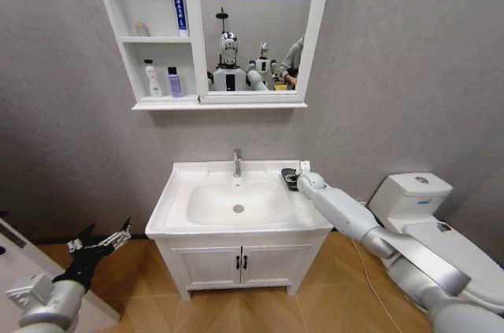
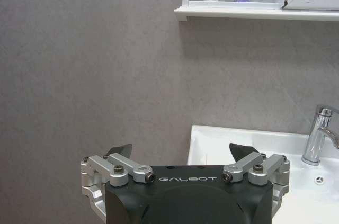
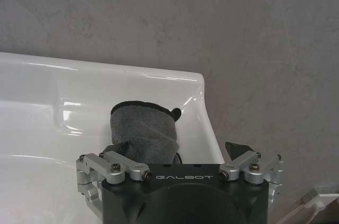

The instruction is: Move facial cleanser and shampoo from washbasin to cabinet, then wipe washbasin with towel.

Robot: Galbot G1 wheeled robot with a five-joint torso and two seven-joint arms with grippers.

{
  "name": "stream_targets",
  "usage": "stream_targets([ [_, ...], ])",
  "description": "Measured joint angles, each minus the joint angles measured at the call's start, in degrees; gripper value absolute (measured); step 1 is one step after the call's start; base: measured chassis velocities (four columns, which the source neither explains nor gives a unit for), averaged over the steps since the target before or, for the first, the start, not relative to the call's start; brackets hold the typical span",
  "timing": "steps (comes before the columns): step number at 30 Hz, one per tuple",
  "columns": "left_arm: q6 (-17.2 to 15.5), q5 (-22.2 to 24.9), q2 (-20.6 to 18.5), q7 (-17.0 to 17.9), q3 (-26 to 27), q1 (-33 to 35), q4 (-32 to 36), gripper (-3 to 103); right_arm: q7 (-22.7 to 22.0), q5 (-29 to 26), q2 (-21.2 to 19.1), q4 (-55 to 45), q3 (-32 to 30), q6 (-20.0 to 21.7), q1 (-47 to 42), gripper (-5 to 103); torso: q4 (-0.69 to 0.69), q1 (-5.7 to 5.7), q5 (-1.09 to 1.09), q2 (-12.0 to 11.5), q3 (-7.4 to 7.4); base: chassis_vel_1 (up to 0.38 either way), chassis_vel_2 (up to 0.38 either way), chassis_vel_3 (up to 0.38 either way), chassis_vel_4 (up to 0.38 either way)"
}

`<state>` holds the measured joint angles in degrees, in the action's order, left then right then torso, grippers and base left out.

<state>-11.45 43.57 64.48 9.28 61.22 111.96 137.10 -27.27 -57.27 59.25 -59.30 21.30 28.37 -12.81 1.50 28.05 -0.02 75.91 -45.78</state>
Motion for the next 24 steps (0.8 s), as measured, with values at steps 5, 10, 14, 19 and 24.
stream_targets([
  [5, 0.0, 0.0, 0.0, 0.0, 0.0, 0.0, 0.0, 100, 3.86, 4.71, 0.95, 1.26, 0.47, -4.28, -1.58, 100, -0.01, 0.0, 0.0, 0.0, 0.0, 0.0, 0.0, 0.0, 0.0],
  [10, 0.0, 0.0, 0.0, 0.0, 0.0, 0.0, 0.0, 100, 5.07, 16.3, 1.89, 3.85, 1.11, -5.89, -2.14, 100, -0.02, 0.0, 0.01, 0.0, 0.0, 0.0, 0.0, 0.0, 0.0],
  [14, 0.0, 0.0, 0.0, 0.0, 0.0, 0.0, 0.0, 100, 7.43, 30.17, 1.52, 5.78, 1.85, -9.17, -2.54, 100, -0.01, 0.0, 0.0, 0.0, 0.0, 0.0, 0.0, 0.0, 0.0],
  [19, 0.0, 0.0, 0.0, 0.0, 0.0, 0.0, 0.0, 100, 8.21, 34.92, 1.32, 5.98, 1.94, -11.43, -2.72, 100, 0.0, 0.0, 0.0, 0.0, 0.0, 0.0, 0.0, 0.0, 0.0],
  [24, 0.0, 0.0, 0.0, 0.0, 0.0, 0.0, 0.0, 100, 7.87, 26.91, 1.98, 4.97, 2.01, -11.69, -2.72, 100, 0.0, 0.0, 0.0, 0.0, 0.0, 0.0, 0.0, 0.0, 0.0],
])
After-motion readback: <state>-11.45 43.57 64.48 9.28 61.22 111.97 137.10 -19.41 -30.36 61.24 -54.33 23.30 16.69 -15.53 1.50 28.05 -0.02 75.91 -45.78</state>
